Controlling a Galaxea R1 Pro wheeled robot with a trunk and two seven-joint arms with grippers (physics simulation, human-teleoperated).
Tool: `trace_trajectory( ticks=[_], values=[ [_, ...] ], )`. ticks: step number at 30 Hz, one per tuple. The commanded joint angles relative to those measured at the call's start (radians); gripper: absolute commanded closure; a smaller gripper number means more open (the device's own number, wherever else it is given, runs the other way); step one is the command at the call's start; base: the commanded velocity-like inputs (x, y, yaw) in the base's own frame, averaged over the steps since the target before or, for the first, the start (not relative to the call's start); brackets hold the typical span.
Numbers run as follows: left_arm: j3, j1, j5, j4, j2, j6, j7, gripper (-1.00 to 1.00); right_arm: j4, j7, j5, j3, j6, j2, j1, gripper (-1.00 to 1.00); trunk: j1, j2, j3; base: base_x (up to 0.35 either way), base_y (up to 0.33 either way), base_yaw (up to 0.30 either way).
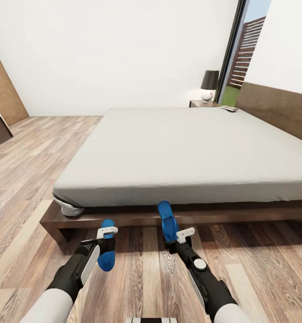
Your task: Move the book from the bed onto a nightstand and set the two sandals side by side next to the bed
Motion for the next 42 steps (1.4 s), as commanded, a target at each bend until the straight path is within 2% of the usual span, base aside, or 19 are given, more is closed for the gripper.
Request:
trace_trajectory(
  ticks=[1, 4, 7, 8, 14, 19, 22, 26, 27, 29, 31, 34, 39, 42],
  values=[
    [-0.003, 0.000, 0.011, -0.001, 0.000, 0.004, 0.010, 1.00, -0.020, 0.006, 0.008, -0.003, -0.008, 0.000, 0.015, 1.00, 0.000, 0.000, -0.001, 0.000, 0.000, 0.000],
    [-0.002, 0.000, 0.011, -0.001, 0.001, 0.004, 0.011, 1.00, -0.130, 0.011, 0.007, -0.003, -0.030, 0.000, 0.099, 1.00, 0.000, 0.000, -0.001, 0.000, 0.000, 0.000],
    [-0.001, 0.000, 0.011, -0.001, 0.000, 0.004, 0.012, 1.00, -0.168, 0.010, 0.008, -0.004, -0.030, -0.003, 0.145, 1.00, 0.000, 0.000, -0.001, 0.000, 0.000, 0.000],
    [-0.001, 0.000, 0.011, -0.001, -0.003, 0.005, 0.010, 1.00, -0.176, 0.009, 0.009, -0.004, -0.027, -0.010, 0.177, 1.00, 0.000, -0.001, -0.005, 0.000, 0.000, 0.000],
    [-0.004, -0.001, 0.010, 0.005, -0.011, 0.032, 0.008, 1.00, -0.178, 0.010, 0.008, -0.006, -0.025, -0.012, 0.182, 1.00, 0.003, -0.002, -0.028, 0.000, 0.000, 0.000],
    [-0.003, -0.018, 0.013, 0.013, -0.018, 0.133, 0.012, 1.00, -0.178, 0.011, 0.008, -0.008, -0.024, -0.012, 0.182, 1.00, 0.005, -0.003, -0.047, 0.000, 0.000, 0.000],
    [-0.003, -0.039, 0.014, 0.033, -0.018, 0.164, 0.014, 1.00, -0.179, 0.011, 0.007, -0.008, -0.024, -0.012, 0.182, 1.00, 0.007, -0.004, -0.059, 0.000, 0.000, 0.000],
    [-0.003, -0.096, 0.014, 0.140, -0.023, 0.166, 0.014, 1.00, -0.181, 0.011, 0.007, -0.004, -0.019, -0.012, 0.182, 1.00, 0.008, -0.005, -0.074, 0.000, 0.000, 0.000],
    [-0.003, -0.146, 0.016, 0.220, -0.029, 0.166, 0.016, 1.00, -0.197, 0.011, 0.009, -0.001, -0.016, -0.012, 0.182, 1.00, 0.009, -0.005, -0.078, 0.000, 0.000, 0.000],
    [-0.001, -0.209, 0.019, 0.299, -0.029, 0.166, 0.028, 1.00, -0.211, 0.012, 0.009, 0.002, 0.002, -0.012, 0.182, 1.00, 0.010, -0.005, -0.086, 0.000, 0.000, 0.000],
    [0.000, -0.243, 0.021, 0.342, -0.030, 0.165, 0.036, 1.00, -0.213, 0.015, 0.009, -0.001, 0.023, -0.012, 0.182, 1.00, 0.011, -0.006, -0.094, 0.000, 0.000, 0.000],
    [0.001, -0.265, 0.023, 0.387, -0.033, 0.162, 0.039, 1.00, -0.213, 0.022, 0.009, -0.002, 0.035, -0.012, 0.182, 1.00, 0.012, -0.007, -0.105, 0.000, 0.000, 0.000],
    [0.002, -0.270, 0.021, 0.396, -0.031, 0.162, 0.041, 1.00, -0.214, 0.027, 0.009, -0.003, 0.066, -0.012, 0.182, 1.00, 0.014, -0.008, -0.125, 0.000, 0.000, 0.000],
    [0.002, -0.270, 0.020, 0.392, -0.031, 0.161, 0.042, 1.00, -0.215, 0.069, 0.014, -0.003, 0.079, -0.012, 0.181, 1.00, 0.016, -0.008, -0.136, 0.000, 0.000, 0.000]
  ],
)
